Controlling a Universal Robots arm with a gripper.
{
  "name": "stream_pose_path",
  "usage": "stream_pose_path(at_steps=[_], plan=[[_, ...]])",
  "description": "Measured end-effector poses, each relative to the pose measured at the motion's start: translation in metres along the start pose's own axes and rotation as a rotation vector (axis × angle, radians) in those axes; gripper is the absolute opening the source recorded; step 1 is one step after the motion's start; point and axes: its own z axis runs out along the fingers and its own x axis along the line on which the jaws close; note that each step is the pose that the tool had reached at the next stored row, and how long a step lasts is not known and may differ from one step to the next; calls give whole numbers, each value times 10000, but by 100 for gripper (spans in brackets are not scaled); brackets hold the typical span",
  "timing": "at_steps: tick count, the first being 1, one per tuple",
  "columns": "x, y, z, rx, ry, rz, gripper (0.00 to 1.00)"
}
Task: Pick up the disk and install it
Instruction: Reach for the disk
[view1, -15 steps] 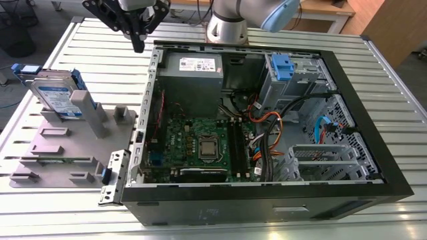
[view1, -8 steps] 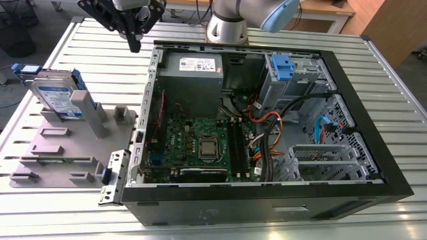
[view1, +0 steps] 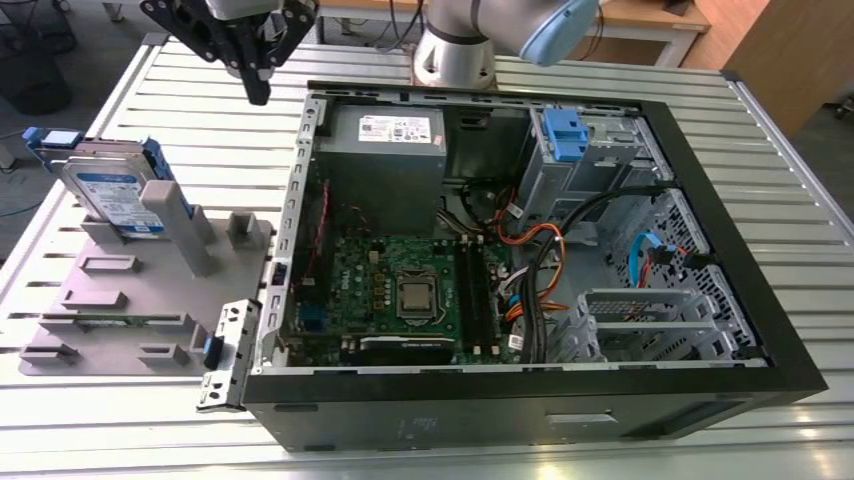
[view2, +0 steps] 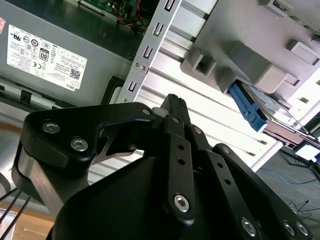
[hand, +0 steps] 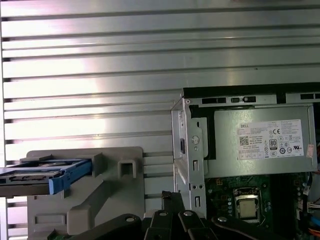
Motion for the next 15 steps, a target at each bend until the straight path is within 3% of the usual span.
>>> stream_pose_path(at_steps=[15], plan=[[355,-27,18,0,0,-1,11]])
